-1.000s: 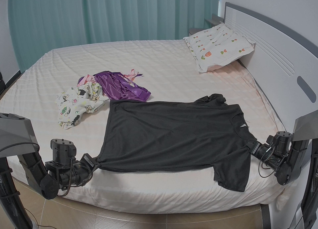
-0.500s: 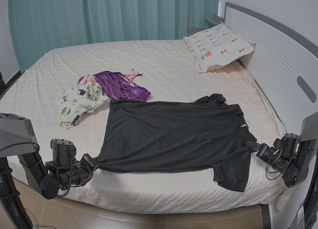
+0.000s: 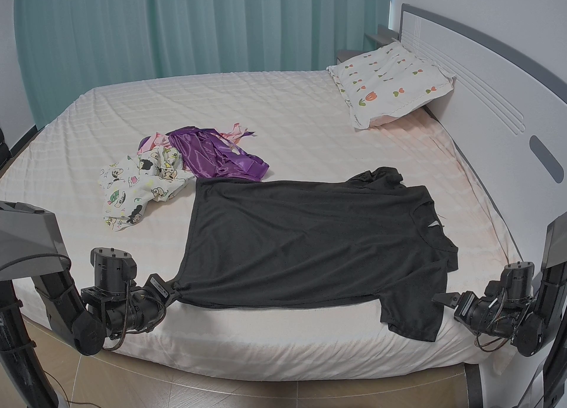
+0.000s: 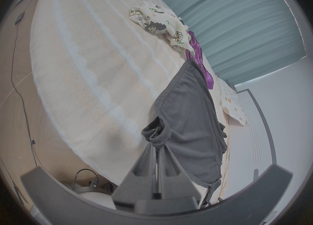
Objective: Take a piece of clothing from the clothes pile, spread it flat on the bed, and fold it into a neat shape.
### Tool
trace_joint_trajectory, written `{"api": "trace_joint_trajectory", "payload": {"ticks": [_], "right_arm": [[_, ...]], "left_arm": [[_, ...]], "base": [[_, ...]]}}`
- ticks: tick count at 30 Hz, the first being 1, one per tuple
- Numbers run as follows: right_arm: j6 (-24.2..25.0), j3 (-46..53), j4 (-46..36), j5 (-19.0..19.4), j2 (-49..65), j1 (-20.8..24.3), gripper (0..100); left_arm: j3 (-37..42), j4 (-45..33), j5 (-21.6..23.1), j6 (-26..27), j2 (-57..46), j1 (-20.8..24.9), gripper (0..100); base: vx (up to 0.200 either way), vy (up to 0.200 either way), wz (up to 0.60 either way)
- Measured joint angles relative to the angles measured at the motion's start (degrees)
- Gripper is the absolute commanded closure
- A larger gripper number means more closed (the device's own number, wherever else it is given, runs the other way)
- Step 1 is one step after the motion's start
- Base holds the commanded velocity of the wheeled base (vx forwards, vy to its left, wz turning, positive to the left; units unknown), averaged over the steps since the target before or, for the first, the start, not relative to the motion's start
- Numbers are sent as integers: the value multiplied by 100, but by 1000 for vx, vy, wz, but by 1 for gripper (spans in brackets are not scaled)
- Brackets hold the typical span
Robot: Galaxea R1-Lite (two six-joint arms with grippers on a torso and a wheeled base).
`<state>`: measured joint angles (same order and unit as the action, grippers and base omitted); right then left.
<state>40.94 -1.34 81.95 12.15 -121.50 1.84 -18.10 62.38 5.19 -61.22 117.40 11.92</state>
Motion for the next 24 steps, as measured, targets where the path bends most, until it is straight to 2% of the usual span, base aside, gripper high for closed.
{"api": "trace_joint_trajectory", "payload": {"ticks": [11, 20, 21, 24], "right_arm": [[157, 33, -542, -89, 54, 774, 0], [189, 33, -495, -83, -63, 965, 0], [187, 33, -492, -80, -71, 973, 100], [187, 33, -492, -78, -83, 976, 100]], "left_arm": [[0, 9, 0, 5, 0, 11, 100], [0, 9, -5, 7, 0, 20, 100], [0, 9, -7, 7, 0, 20, 100], [0, 11, -7, 7, 0, 20, 100]], "base": [[0, 0, 0], [0, 0, 0], [0, 0, 0], [0, 0, 0]]}}
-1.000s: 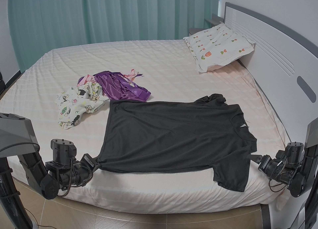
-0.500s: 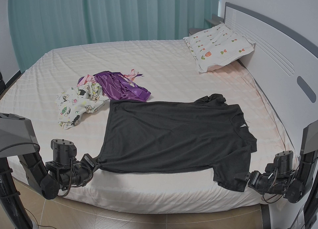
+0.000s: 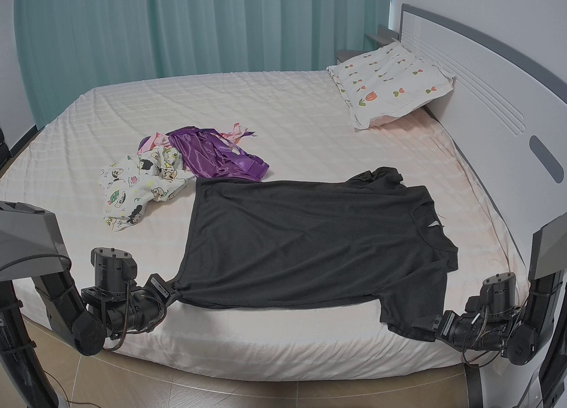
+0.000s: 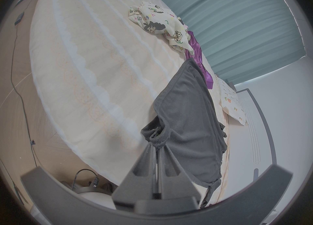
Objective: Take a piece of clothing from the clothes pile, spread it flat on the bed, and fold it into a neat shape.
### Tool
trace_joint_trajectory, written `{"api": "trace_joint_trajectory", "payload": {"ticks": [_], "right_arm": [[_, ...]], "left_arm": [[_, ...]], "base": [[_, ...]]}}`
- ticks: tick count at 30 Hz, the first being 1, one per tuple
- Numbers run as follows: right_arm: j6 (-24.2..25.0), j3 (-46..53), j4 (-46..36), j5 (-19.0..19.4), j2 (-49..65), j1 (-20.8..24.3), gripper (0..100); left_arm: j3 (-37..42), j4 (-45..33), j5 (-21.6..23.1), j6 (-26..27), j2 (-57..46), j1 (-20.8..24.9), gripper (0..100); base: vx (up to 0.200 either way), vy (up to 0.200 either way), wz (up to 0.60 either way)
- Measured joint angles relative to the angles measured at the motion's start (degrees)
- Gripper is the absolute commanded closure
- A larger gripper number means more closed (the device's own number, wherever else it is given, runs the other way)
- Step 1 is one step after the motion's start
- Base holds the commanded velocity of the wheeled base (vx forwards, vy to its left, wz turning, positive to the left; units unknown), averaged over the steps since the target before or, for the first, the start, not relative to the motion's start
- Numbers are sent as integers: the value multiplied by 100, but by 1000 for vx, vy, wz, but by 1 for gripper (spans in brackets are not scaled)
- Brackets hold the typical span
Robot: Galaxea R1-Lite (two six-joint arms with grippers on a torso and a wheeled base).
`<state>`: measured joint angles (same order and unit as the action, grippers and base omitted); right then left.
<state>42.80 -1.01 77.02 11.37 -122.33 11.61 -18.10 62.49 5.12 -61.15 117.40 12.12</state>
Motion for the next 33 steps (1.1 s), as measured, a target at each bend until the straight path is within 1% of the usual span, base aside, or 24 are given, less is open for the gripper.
{"api": "trace_joint_trajectory", "payload": {"ticks": [6, 11, 17, 24, 26, 29, 33], "right_arm": [[2, 0, -140, -22, 15, 22, 100], [-9, 0, -575, -128, 98, 22, 100], [-87, 0, -1289, -183, 485, 22, 100], [-321, 2, -2587, -254, 1318, 93, 100], [-372, 5, -2842, -368, 1520, 201, 100], [-383, 2, -3115, -535, 1774, 495, 100], [-200, 0, -3299, -706, 1982, 936, 100]], "left_arm": [[5, -2, -1, 0, -2, 0, 100], [20, -2, -9, -5, -6, 17, 100], [88, 0, -45, 4, -33, 100, 100], [317, 117, -78, 41, -221, 265, 100], [433, 176, -107, 69, -336, 323, 100], [555, 229, -236, 94, -480, 384, 100], [634, 249, -510, 102, -541, 413, 100]], "base": [[0, 0, 0], [0, 0, 0], [0, 0, 0], [0, 0, 0], [0, 0, 0], [0, 0, 0], [0, 0, 0]]}}
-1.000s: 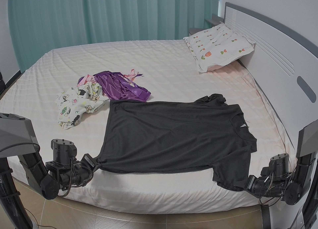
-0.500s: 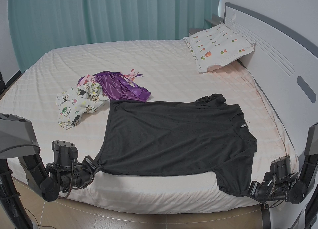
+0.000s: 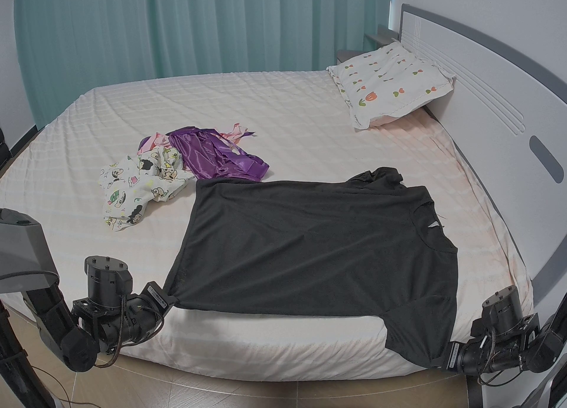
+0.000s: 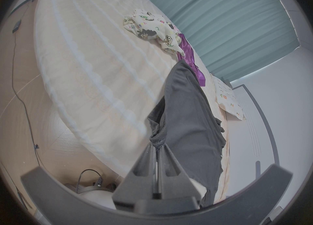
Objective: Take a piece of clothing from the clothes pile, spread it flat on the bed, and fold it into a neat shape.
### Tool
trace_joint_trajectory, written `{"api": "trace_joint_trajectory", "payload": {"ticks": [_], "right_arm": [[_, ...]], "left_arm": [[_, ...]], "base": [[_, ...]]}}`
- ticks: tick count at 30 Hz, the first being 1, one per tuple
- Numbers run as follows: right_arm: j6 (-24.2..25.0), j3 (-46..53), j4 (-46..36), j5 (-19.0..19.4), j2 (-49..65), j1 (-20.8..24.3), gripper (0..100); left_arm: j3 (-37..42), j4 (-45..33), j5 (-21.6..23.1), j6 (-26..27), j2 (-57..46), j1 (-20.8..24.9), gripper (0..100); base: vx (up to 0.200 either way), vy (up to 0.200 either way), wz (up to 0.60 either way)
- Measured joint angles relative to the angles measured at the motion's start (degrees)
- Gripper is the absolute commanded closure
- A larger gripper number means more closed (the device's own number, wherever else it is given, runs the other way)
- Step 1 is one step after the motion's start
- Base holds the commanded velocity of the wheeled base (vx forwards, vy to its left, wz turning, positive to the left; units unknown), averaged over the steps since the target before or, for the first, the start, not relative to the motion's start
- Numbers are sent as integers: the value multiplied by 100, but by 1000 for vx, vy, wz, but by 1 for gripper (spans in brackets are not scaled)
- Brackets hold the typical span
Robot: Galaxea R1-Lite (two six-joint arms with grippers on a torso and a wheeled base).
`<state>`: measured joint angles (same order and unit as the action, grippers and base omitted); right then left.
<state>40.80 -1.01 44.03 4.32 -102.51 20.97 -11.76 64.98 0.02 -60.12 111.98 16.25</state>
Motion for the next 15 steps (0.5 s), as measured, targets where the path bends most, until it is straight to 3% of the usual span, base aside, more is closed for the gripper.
{"api": "trace_joint_trajectory", "payload": {"ticks": [5, 15], "right_arm": [[364, 0, -128, -494, 172, 634, 100], [547, 2, -486, -641, 601, 1172, 100]], "left_arm": [[163, 172, -168, 11, 6, 23, 100], [524, 356, -196, 276, 6, 50, 100]], "base": [[0, 0, 0], [0, 0, 0]]}}
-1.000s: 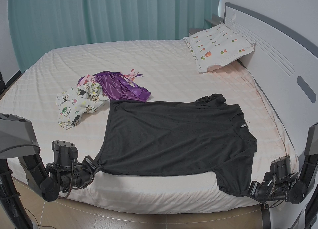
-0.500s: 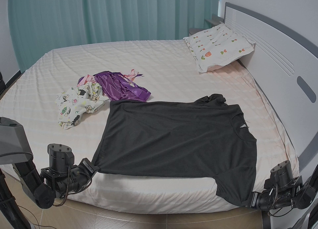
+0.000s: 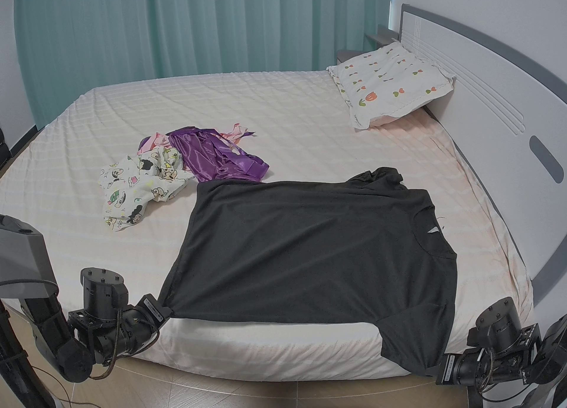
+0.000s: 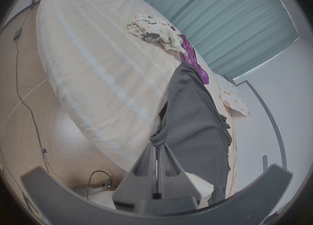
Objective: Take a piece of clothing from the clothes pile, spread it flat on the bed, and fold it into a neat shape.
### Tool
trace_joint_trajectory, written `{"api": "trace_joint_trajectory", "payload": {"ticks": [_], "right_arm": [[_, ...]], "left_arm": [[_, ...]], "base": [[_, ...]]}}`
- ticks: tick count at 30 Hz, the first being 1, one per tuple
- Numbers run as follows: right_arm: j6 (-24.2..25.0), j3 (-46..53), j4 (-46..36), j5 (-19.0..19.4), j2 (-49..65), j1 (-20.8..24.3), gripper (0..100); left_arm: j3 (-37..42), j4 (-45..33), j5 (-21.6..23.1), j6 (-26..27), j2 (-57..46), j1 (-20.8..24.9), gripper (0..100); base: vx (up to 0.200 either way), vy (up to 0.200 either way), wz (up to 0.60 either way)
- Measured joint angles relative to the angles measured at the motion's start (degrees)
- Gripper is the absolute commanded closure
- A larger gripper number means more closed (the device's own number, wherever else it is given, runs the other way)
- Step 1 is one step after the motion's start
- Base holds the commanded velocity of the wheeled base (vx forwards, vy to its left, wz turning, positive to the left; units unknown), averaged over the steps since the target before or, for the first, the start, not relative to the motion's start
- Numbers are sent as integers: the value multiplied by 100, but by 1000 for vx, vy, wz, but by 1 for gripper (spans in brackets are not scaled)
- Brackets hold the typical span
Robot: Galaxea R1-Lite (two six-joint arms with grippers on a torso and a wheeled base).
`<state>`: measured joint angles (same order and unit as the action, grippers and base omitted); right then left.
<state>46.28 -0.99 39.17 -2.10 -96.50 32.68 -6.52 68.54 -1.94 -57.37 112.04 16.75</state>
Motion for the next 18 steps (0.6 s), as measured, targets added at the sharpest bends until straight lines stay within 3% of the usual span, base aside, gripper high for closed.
{"api": "trace_joint_trajectory", "payload": {"ticks": [10, 18], "right_arm": [[-57, 0, -780, -4, 968, 151, 100], [-166, 0, -1353, -50, 1638, 174, 100]], "left_arm": [[410, 282, 17, 90, 9, 129, 100], [540, 296, -29, 112, 24, 549, 100]], "base": [[0, 0, 0], [0, 0, 0]]}}
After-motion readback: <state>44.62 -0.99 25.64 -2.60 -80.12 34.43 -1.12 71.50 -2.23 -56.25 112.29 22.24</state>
